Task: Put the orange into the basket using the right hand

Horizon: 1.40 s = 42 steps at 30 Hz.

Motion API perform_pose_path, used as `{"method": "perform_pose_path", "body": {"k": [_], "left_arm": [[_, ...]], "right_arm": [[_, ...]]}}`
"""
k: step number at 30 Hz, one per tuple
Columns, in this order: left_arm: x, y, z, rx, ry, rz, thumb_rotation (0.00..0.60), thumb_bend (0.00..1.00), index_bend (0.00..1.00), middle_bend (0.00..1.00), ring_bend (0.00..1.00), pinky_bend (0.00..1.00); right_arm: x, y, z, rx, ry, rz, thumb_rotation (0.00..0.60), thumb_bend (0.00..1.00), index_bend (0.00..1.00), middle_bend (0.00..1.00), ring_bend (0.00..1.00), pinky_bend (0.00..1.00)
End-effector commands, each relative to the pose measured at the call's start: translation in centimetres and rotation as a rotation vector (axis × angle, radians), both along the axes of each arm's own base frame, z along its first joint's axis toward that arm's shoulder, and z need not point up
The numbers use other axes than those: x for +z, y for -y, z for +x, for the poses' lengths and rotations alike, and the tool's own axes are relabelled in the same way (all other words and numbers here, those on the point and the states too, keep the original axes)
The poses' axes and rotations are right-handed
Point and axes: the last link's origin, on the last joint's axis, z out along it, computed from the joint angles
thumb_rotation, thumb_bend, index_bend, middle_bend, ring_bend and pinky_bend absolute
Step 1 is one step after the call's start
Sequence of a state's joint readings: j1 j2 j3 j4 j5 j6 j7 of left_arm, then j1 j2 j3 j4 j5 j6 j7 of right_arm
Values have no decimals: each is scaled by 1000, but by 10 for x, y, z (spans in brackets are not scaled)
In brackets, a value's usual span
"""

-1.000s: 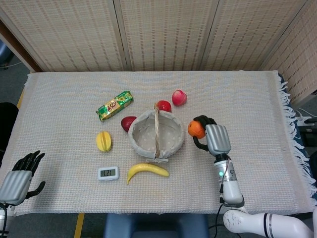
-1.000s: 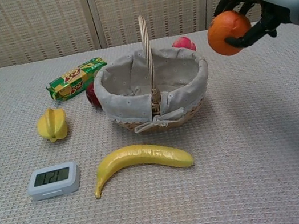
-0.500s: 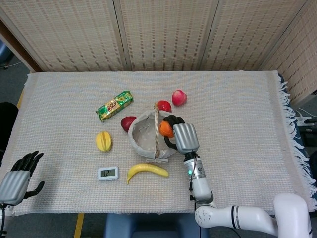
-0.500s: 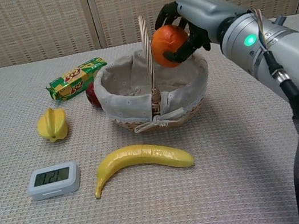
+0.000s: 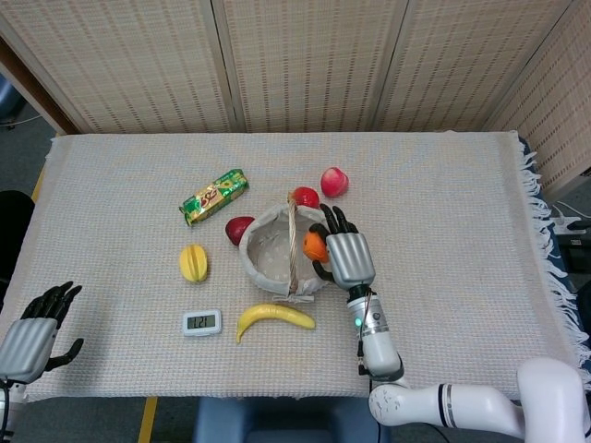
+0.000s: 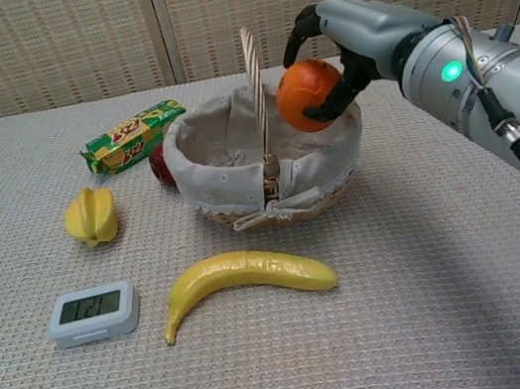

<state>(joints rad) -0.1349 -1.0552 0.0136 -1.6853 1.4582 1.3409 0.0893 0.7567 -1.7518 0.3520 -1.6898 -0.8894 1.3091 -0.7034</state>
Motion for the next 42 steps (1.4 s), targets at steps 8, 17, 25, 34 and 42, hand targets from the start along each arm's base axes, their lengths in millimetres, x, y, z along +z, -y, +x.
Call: {"method": "perform_pose_path", "body": {"k": [8,17,25,34,42], "left_arm": [[0,-1,0,0,-4,-2,600,332,0,0,0,111],[-3,0,3,-14,-6,-8,600,334,0,0,0,111],[-2,-1,2,-4,-1,-9,600,335,0,0,0,111],[-1,-1,0,1,5,-11,600,334,0,0,0,111],[-2,-1,0,2,1,-12,600,334,0,0,0,110]], "right_arm": [[13,-3,-12,-9,-14,-11,600,189,574,4,0,210],[13,-2,-18,-29,-3,-1,600,168,599,0,0,184],[-2,8,3,-31,49,-38,600,154,203,0,0,114],[-3,9,16,-17,60,-53,597,96,0,0,0,78],[7,2,12,-14,58,-33,593,95,0,0,0,62]]}}
